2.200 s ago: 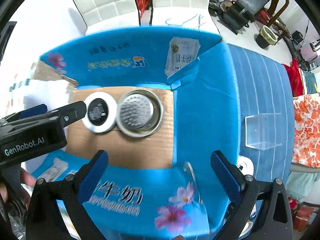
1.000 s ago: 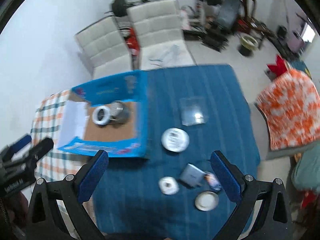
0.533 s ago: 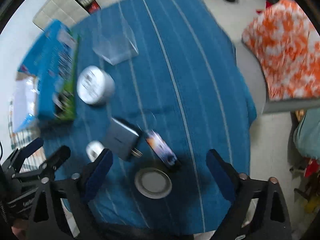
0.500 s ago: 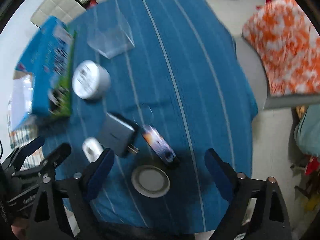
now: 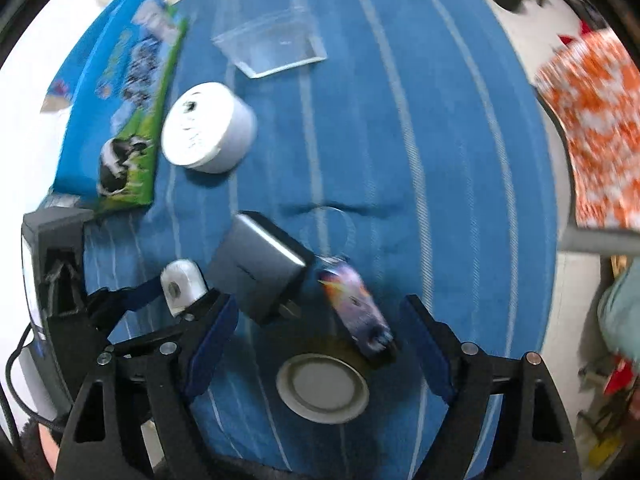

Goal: Organize rigid objects
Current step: 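Grasp the white earbud case on the tablecloth with the left tool, then grasp the dark grey charger with the right tool while the left tool holds the earbud case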

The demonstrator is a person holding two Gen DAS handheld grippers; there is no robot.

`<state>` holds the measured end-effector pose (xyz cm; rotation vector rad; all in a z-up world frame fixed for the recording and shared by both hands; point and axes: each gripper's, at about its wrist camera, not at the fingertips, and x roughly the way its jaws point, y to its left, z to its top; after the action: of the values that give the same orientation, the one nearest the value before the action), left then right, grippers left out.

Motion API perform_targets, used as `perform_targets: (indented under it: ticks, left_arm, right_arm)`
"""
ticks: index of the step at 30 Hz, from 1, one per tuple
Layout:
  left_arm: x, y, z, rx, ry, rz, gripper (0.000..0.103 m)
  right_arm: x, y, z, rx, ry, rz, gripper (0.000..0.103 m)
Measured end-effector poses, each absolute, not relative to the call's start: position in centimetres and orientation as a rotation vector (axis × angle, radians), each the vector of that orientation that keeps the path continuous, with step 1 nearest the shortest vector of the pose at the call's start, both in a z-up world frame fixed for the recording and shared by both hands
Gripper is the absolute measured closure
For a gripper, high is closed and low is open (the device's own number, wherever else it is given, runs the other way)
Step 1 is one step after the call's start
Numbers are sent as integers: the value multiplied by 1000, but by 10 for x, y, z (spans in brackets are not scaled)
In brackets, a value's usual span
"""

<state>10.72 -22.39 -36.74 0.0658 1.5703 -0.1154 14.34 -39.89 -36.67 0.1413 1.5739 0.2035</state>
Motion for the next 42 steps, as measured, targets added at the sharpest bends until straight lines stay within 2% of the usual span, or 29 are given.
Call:
perform_targets:
  ticks: [9,11,17,20,22,32,42]
  left_arm:
    - [85,-164,-365,-51,1580,-14,53]
    - [82,-163,-364,-60,1573,-7,53]
    - [83,-161,-361,-98,1555,8,53]
    - [88,-152,-360,-105,1553,11,53]
    - [88,-151,-362,-102,1551,11,53]
    - [84,-163,-348,-75,1524,3,54]
    - [84,-163,-306,-34,1446,-29,54]
  right_arm:
    - [159,-324,-399,-299,1641,337,18]
    - [163,-320,-408,-265,1672,323,29]
    - [175,-344,-414,51,1700,123,30]
    - [178,-337,-415,13,1694,96,28]
    - [178,-326,-414,-25,1684,80,32]
    - [140,-333,-394,-22,1631,77,37]
    - [126,-331,-332,6,1529,99,42]
